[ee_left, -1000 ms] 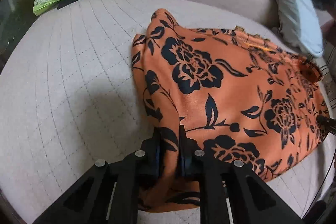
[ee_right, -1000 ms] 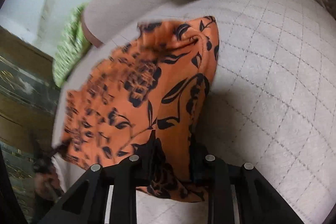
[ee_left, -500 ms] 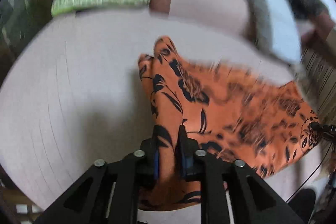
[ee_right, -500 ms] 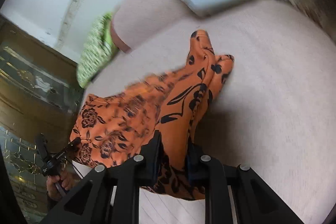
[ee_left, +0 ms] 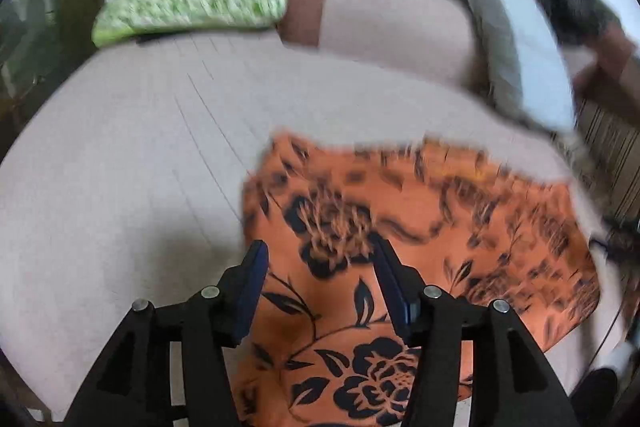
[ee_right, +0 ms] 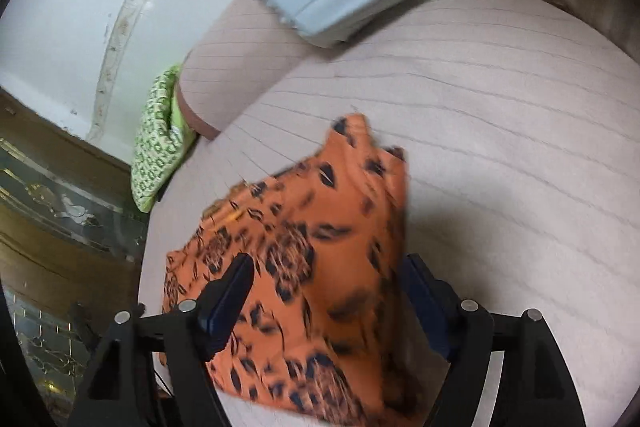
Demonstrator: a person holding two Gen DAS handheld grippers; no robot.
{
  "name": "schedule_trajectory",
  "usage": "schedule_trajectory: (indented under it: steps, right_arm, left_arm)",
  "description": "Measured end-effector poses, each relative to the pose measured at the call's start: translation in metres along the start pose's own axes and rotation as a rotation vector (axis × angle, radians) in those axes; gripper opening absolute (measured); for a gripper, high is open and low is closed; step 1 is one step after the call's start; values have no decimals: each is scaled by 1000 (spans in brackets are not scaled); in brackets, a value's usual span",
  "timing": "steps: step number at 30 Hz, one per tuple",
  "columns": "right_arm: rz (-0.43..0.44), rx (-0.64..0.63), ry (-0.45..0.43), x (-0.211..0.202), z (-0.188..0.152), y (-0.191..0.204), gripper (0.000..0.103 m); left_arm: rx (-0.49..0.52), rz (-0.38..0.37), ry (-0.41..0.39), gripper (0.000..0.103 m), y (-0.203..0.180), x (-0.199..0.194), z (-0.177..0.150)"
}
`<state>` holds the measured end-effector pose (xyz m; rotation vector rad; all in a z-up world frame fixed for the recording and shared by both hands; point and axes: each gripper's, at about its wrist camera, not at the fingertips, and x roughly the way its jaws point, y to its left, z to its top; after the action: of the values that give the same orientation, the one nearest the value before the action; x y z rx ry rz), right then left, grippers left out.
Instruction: Fold small clothes
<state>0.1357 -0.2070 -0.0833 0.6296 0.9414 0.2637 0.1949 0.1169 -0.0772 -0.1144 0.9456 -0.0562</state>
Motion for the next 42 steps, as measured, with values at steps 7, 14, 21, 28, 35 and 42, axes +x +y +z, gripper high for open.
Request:
schedule_trajectory:
  steps: [7,14,21,28,35,42]
  right_arm:
    - [-306,-53,-68,2,4,25,61]
    - [-27,-109,38,52,30,40,70]
    - [117,116,-88,-5,5,6,72]
    - [74,183,106,5,-88,-21,48]
    - [50,129,-42,-54,-93,-2,79]
    - [29,198,30,-31,-86,-38,80]
  left_arm:
    - [72,156,-27,60,-13,-6,-7]
    - [109,-26,-74,70,-54,-13,3]
    - [30,71,19,70,-41,15,-17]
    - [67,41,52,73,-52,5,-36]
    - [65,34,-6,74,-49,-36,-46]
    - [82,-19,6,76,-66,-17,-48]
